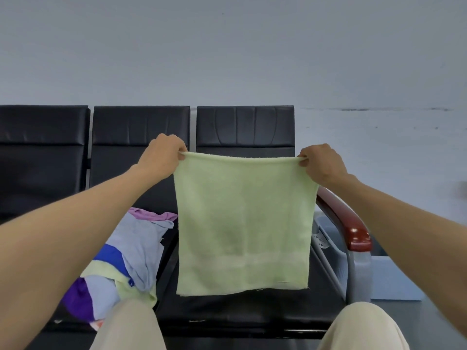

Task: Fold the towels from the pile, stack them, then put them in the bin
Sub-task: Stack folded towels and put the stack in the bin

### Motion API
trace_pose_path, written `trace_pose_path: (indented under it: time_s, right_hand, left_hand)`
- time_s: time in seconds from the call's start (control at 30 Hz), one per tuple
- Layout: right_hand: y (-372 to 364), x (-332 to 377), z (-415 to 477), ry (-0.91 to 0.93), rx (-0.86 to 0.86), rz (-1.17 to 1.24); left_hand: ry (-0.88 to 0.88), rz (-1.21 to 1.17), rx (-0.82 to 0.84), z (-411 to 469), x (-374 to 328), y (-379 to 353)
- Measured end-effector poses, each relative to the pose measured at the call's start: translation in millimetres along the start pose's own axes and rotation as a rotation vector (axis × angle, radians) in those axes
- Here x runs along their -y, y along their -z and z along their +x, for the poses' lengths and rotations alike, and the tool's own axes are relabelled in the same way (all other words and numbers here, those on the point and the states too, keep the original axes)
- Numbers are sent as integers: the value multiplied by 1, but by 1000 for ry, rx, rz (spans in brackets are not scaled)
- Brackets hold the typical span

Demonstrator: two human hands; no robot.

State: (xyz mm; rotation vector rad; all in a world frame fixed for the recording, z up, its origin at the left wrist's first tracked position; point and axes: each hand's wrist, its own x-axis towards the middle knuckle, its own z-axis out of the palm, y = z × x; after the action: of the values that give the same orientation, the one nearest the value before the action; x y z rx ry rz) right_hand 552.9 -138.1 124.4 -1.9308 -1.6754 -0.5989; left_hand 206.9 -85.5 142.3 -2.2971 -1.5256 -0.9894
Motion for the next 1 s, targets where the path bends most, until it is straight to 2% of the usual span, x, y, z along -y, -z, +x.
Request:
trace_pose_path:
  time_s: [0.27, 0.53, 0.67, 0.73, 0.83, 0.93, 1.0]
  right_hand:
    - [11, 6, -7, 43, 79, -65]
    - [42, 10, 12, -11, -8, 82]
    - [35, 7, 17, -37, -18, 76]
    - [19, 1, 19, -58, -4, 75]
    - [-13, -9, 18, -109, 24, 149]
    - [-49, -17, 13, -164, 86, 196]
    - [-74, -22, 9, -193, 144, 186]
  left_hand:
    - [47, -18, -8, 0, -2, 10]
    - [99, 63, -85, 10, 0, 31]
    - [118, 91, 12, 12, 7, 21]
    - [160, 13, 107, 16, 15, 2]
    - [285, -243, 200, 20, 25, -35]
    - [415, -493, 208, 19, 31, -77]
    - [444, -555, 182, 19, 36, -106]
